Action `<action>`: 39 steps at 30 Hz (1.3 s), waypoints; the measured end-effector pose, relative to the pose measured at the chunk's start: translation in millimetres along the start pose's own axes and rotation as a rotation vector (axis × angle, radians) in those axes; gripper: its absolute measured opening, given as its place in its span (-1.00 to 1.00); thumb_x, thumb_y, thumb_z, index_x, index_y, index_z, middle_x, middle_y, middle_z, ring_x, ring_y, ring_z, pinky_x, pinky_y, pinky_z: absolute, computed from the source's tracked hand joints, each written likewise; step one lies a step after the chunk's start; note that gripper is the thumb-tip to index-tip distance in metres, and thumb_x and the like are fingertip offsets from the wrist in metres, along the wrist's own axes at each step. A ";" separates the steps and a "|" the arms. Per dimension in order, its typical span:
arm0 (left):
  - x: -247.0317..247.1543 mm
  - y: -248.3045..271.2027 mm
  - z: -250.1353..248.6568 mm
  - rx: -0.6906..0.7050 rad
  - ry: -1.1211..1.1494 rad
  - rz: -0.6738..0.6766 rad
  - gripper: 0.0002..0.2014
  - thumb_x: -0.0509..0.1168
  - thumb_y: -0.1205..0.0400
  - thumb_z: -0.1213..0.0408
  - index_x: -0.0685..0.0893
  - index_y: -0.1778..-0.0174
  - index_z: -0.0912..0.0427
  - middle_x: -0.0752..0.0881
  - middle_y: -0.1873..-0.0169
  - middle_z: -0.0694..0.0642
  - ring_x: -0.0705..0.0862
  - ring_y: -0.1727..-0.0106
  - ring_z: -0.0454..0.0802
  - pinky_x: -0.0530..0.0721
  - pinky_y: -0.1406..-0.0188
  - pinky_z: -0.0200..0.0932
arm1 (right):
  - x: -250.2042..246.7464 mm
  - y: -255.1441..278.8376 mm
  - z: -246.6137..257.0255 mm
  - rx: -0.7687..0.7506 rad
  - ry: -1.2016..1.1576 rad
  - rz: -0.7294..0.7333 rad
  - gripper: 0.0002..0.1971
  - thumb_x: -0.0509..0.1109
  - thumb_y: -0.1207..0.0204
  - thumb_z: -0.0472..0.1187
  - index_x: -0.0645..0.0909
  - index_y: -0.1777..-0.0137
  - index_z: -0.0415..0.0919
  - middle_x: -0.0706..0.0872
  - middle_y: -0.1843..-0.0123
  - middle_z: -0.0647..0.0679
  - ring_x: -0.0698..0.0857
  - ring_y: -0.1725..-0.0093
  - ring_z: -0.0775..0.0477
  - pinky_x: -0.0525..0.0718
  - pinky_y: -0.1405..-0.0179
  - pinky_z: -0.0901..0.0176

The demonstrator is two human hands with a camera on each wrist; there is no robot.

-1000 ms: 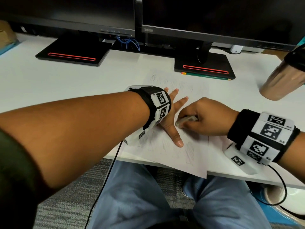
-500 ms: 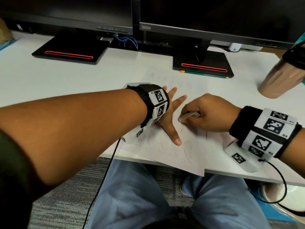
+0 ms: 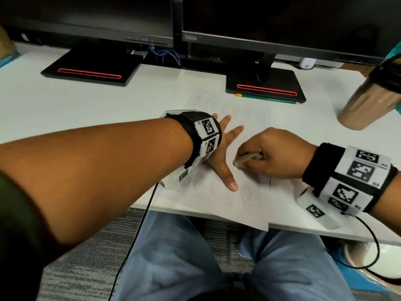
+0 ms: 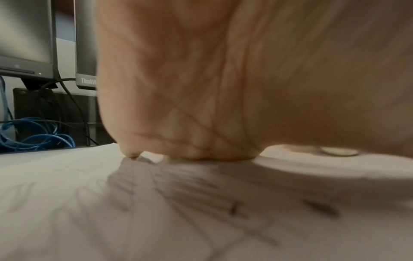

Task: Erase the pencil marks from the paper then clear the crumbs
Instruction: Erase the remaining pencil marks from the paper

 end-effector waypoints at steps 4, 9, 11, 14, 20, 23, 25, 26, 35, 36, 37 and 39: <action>1.0 -0.5 0.5 0.000 -0.004 0.007 0.56 0.35 0.07 -0.67 -0.56 -0.61 -0.21 -0.52 -0.66 0.10 -0.42 -0.69 0.32 -0.14 -0.59 0.50 | 4.7 0.8 2.0 -0.012 -0.054 0.043 -0.65 0.24 -0.42 0.19 0.77 0.01 0.09 0.81 0.20 0.18 0.73 0.25 0.15 0.72 0.21 0.04; 1.4 -1.3 0.5 0.001 0.007 0.013 0.57 0.35 0.10 -0.67 -0.56 -0.60 -0.23 -0.53 -0.66 0.10 -0.43 -0.68 0.32 -0.14 -0.59 0.50 | 6.1 3.3 3.2 -0.004 -0.029 0.054 -0.76 0.33 -0.47 0.11 0.77 0.02 0.09 0.81 0.22 0.17 0.73 0.26 0.13 0.72 0.21 0.04; 2.0 -0.7 0.7 0.000 0.007 0.017 0.56 0.36 0.06 -0.66 -0.56 -0.60 -0.23 -0.53 -0.66 0.10 -0.43 -0.68 0.31 -0.14 -0.59 0.50 | 7.3 3.3 2.5 0.012 -0.079 0.065 -0.66 0.29 -0.40 0.21 0.77 0.01 0.10 0.81 0.20 0.21 0.74 0.23 0.16 0.73 0.18 0.02; 2.4 -1.3 1.7 0.007 0.015 0.022 0.57 0.34 0.09 -0.67 -0.57 -0.60 -0.23 -0.54 -0.65 0.09 -0.45 -0.68 0.31 -0.17 -0.58 0.51 | -7.9 0.6 -15.8 0.066 -0.001 -0.027 -0.54 0.17 -0.35 0.33 0.76 -0.02 0.15 0.81 0.17 0.20 0.74 0.19 0.15 0.74 0.15 0.01; 2.4 -6.9 3.7 0.057 0.116 -0.021 0.55 0.31 0.08 -0.74 -0.59 -0.57 -0.27 -0.62 -0.60 0.02 -0.60 -0.61 0.22 -0.36 -0.58 0.48 | -44.1 -5.8 -19.9 0.088 -0.014 -0.137 -0.89 0.52 -0.43 -0.14 0.78 0.06 0.00 0.76 0.28 0.20 0.68 0.27 0.19 0.60 0.26 0.30; 1.0 -9.3 -0.3 0.071 0.104 -0.020 0.54 0.31 0.05 -0.73 -0.60 -0.56 -0.26 -0.62 -0.61 0.03 -0.61 -0.61 0.21 -0.35 -0.59 0.48 | -37.6 -15.6 -23.2 0.115 0.055 -0.084 -0.83 0.41 -0.46 0.00 0.74 0.02 0.03 0.74 0.27 0.22 0.67 0.26 0.18 0.66 0.20 0.21; 3.3 -9.7 -2.4 0.066 0.061 -0.013 0.50 0.34 -0.03 -0.69 -0.59 -0.57 -0.23 -0.59 -0.62 0.08 -0.55 -0.64 0.24 -0.30 -0.61 0.47 | -27.3 -20.8 -27.7 0.133 0.114 -0.052 -0.67 0.23 -0.45 0.12 0.69 -0.08 0.04 0.80 0.10 0.12 0.75 0.10 0.02 0.74 0.10 0.01; 4.2 -10.1 -3.0 0.063 0.046 -0.012 0.49 0.35 -0.06 -0.67 -0.58 -0.58 -0.22 -0.58 -0.63 0.09 -0.53 -0.65 0.24 -0.28 -0.62 0.47 | -21.1 -22.0 -27.2 0.119 0.146 -0.035 -0.67 0.21 -0.48 0.10 0.66 -0.12 0.03 0.80 0.06 0.11 0.75 0.05 -0.02 0.74 0.07 -0.03; 1.9 -9.4 -4.8 0.024 -0.004 0.011 0.48 0.33 -0.07 -0.67 -0.54 -0.62 -0.18 -0.57 -0.63 0.14 -0.49 -0.66 0.30 -0.22 -0.60 0.48 | -14.0 -21.6 -20.6 0.076 0.094 0.036 -0.99 0.36 -0.55 0.02 0.58 0.07 0.19 0.69 0.25 0.30 0.65 0.20 0.15 0.64 0.13 0.15; 1.6 -9.0 -4.6 0.023 -0.008 0.012 0.47 0.33 -0.09 -0.66 -0.53 -0.63 -0.18 -0.57 -0.63 0.15 -0.49 -0.66 0.30 -0.21 -0.60 0.48 | -10.3 -21.1 -14.1 0.044 0.088 0.062 -0.95 0.37 -0.55 0.00 0.54 0.10 0.17 0.66 0.28 0.32 0.63 0.24 0.19 0.61 0.17 0.18; 1.4 -8.2 -4.5 0.023 -0.013 0.014 0.46 0.34 -0.11 -0.65 -0.51 -0.63 -0.17 -0.57 -0.63 0.15 -0.49 -0.66 0.31 -0.21 -0.60 0.48 | -4.9 -20.1 -6.1 0.015 0.067 0.105 -0.94 0.40 -0.55 -0.03 0.57 0.11 0.10 0.64 0.31 0.30 0.62 0.27 0.21 0.60 0.21 0.18; 1.5 -7.2 -4.9 0.024 -0.019 0.019 0.44 0.34 -0.13 -0.65 -0.48 -0.65 -0.16 -0.56 -0.63 0.16 -0.49 -0.66 0.31 -0.20 -0.61 0.48 | -2.9 -20.7 0.7 0.013 0.043 0.152 -0.89 0.43 -0.53 -0.02 0.67 0.05 -0.02 0.69 0.27 0.20 0.66 0.25 0.14 0.66 0.18 0.13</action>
Point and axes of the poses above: each hand's wrist, its own y-axis away from the middle knuckle, its own x-axis out of the palm, z = x × y, the point moved 9 cm from there along -y, towards the middle knuckle
